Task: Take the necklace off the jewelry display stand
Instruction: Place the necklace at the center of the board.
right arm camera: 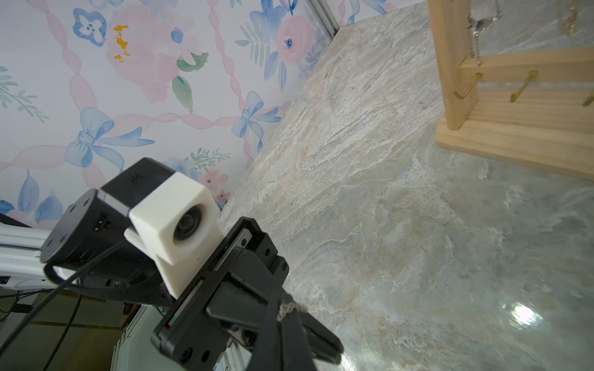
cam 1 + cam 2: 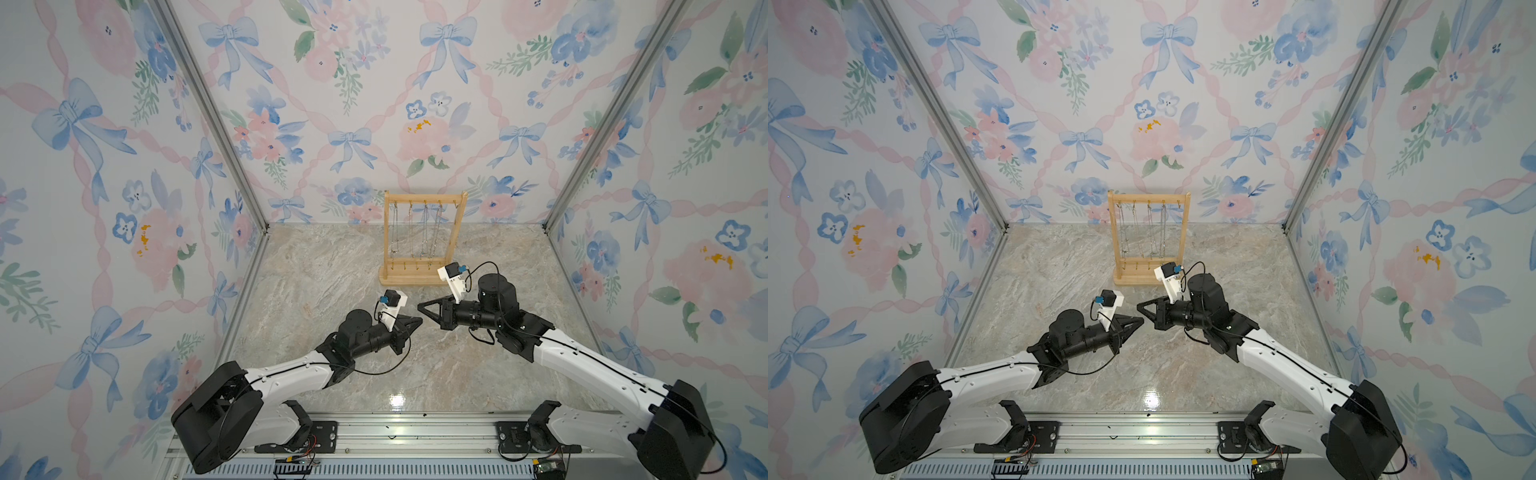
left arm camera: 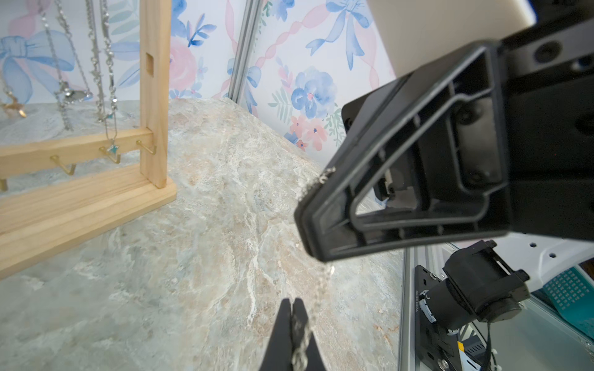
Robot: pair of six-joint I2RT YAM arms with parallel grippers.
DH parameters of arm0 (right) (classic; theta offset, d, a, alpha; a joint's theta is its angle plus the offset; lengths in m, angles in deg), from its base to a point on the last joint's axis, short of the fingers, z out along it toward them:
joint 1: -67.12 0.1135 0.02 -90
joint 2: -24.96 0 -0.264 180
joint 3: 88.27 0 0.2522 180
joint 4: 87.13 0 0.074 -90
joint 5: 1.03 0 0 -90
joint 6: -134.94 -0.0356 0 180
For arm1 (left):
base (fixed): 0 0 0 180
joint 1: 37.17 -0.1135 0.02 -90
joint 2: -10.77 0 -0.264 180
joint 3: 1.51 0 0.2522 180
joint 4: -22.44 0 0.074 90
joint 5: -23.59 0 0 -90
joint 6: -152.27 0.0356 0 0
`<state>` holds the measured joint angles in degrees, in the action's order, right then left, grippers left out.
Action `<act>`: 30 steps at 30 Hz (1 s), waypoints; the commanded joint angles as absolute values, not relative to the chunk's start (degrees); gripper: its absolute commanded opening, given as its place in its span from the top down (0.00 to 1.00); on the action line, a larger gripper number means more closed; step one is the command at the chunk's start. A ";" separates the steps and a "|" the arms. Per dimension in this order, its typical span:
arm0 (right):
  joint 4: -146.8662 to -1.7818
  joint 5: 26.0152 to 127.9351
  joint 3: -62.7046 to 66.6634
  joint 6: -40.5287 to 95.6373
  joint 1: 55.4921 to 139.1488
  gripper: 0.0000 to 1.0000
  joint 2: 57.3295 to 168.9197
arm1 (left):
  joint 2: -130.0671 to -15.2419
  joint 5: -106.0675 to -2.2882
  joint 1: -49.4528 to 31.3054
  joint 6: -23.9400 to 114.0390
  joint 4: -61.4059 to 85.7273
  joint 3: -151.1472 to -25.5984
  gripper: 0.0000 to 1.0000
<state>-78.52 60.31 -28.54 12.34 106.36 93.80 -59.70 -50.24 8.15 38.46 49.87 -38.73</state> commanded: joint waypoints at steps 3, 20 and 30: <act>-87.62 62.26 -27.18 9.61 109.56 1.00 102.52 | -56.44 -59.62 7.85 27.94 47.28 -30.23 1.00; -97.93 64.28 -14.85 5.39 118.43 1.00 133.23 | -37.72 -81.86 7.49 15.53 19.76 -21.16 1.00; -99.81 63.61 -8.97 5.29 119.41 1.00 142.16 | -36.04 -84.37 7.30 12.02 16.64 -18.43 1.00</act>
